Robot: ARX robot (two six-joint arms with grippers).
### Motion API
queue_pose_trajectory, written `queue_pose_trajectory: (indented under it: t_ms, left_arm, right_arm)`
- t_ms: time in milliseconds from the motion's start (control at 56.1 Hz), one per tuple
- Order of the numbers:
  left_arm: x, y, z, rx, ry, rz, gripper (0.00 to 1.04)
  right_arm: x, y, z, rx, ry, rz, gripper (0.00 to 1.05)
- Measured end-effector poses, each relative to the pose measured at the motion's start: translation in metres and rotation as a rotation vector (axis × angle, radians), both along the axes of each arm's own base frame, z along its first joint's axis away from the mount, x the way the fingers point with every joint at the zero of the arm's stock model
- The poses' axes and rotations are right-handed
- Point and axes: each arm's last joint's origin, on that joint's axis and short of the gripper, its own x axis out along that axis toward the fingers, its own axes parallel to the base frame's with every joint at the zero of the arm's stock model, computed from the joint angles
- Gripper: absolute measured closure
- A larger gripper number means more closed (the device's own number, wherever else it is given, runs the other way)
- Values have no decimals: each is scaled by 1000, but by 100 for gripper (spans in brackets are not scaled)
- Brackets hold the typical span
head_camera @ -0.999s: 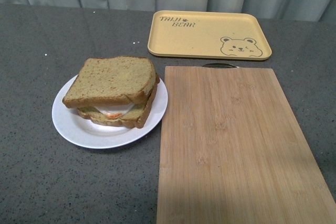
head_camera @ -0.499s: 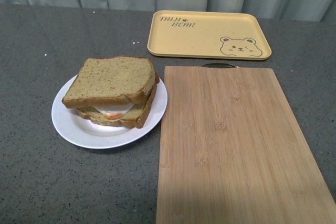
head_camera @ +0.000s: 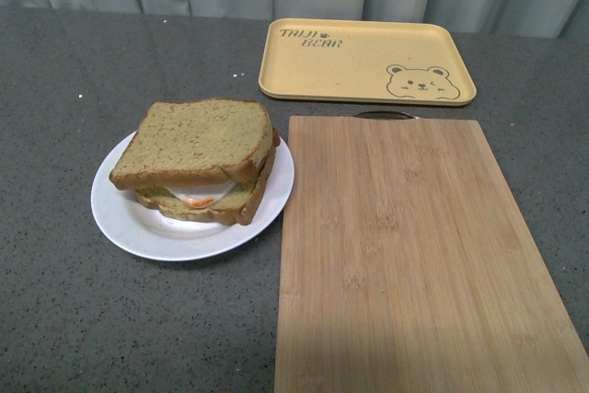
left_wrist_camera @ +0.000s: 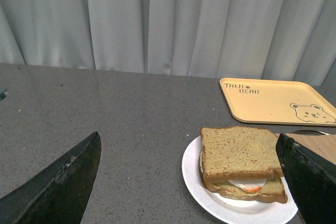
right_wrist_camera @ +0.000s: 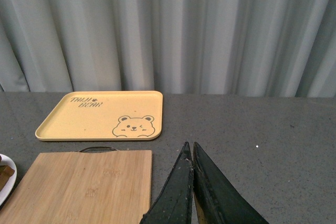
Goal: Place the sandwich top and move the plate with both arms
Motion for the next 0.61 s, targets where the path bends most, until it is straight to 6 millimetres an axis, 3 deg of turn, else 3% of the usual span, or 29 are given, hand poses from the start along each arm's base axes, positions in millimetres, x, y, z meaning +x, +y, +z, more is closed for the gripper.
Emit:
queue_pose_trajectory:
  t_ms: [607]
  left_arm:
    - [0,0,0,0,0,0,7]
  right_arm:
    - [-14,0,1,0,-5,1,104]
